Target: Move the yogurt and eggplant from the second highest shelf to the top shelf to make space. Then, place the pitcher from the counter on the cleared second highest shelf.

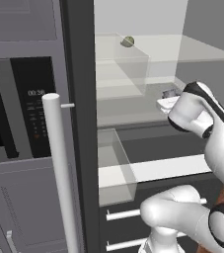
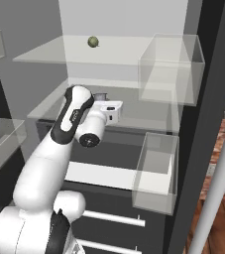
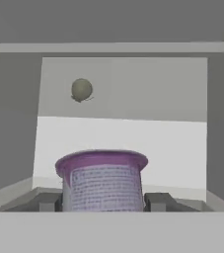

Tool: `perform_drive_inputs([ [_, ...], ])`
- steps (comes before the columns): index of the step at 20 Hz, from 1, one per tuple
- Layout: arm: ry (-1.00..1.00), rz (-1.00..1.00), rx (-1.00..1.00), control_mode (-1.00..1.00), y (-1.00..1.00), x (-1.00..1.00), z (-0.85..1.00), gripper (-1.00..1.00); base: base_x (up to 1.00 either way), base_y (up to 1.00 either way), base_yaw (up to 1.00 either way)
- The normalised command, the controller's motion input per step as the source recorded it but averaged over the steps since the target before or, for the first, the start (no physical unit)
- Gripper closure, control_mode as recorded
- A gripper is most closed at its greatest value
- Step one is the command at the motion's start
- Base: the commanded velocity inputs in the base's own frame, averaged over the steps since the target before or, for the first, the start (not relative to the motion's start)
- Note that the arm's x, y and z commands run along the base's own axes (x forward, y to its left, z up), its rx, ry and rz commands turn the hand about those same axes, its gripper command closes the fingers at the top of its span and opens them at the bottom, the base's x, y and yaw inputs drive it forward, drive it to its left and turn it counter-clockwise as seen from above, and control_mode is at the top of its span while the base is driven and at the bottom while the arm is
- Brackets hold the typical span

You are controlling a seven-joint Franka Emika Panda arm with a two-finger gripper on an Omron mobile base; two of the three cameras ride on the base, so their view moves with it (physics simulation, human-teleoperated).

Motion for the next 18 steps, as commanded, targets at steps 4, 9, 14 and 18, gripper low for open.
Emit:
perform_drive_inputs([
  [4,-0.08,0.00,0.00,-1.00,0.03,-0.59,1.00,1.00,0.00,0.00,0.00],
  [9,0.00,0.00,0.00,-1.00,0.00,-0.38,1.00,1.00,0.00,0.00,0.00],
  [14,0.03,0.00,-0.01,-1.00,0.00,-0.39,1.00,1.00,0.00,0.00,0.00],
  [18,0.05,0.00,0.00,-1.00,0.00,-0.47,1.00,1.00,0.00,0.00,0.00],
])
